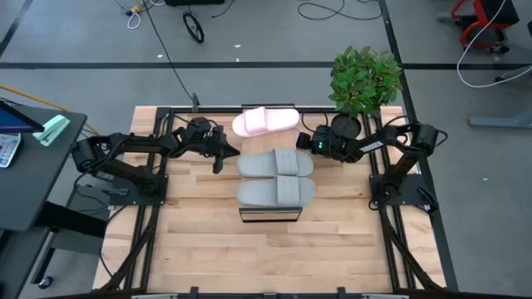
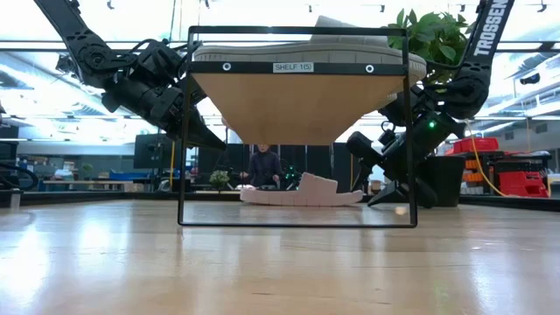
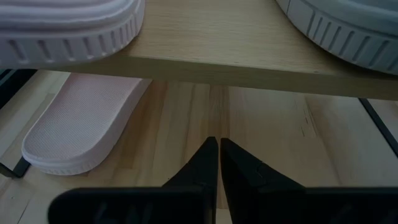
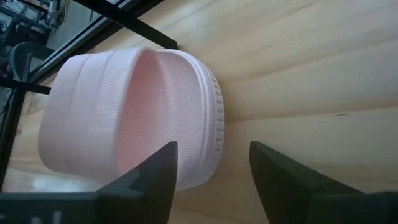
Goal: Pick and place slides into the shelf
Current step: Put the pink slipper on the shelf
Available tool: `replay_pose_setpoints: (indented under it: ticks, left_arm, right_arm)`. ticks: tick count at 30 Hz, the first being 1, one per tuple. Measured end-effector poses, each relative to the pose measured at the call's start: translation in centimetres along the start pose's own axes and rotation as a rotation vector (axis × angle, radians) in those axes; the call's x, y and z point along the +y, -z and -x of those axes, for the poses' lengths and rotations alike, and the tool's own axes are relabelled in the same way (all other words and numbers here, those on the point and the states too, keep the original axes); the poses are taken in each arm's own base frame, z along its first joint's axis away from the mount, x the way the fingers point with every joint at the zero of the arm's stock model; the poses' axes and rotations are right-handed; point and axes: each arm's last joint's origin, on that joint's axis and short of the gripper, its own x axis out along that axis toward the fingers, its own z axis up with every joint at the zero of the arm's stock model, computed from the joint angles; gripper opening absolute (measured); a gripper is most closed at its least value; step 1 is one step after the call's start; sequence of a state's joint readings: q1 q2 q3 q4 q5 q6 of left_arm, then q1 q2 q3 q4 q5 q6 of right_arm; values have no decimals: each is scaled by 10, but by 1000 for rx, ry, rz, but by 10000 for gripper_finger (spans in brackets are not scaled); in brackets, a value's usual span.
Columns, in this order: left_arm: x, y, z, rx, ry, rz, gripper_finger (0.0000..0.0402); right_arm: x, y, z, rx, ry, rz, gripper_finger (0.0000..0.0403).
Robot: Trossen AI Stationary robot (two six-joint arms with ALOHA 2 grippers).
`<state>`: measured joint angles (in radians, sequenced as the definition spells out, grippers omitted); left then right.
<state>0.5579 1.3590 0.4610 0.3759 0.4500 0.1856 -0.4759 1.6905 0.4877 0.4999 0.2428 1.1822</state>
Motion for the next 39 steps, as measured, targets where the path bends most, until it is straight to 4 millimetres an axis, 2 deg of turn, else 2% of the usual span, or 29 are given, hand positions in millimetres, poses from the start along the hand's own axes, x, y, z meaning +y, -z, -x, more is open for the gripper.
replay_pose_setpoints:
  ticks: [14,22,30,39]
  left_arm:
    - [0,0,0,0,0,19,34]
    - [0,0,0,0,0,19,23]
    - [0,0,0,0,0,19,34]
    - [0,0,0,0,0,17,28]
  right_arm:
    - [0,-1,0,-13,6,12,149]
    - [1,-1,0,10,-6,22,170]
    - [15,-9,-5,13,-8,46,199]
    - [9,-7,-12,30,44,49,193]
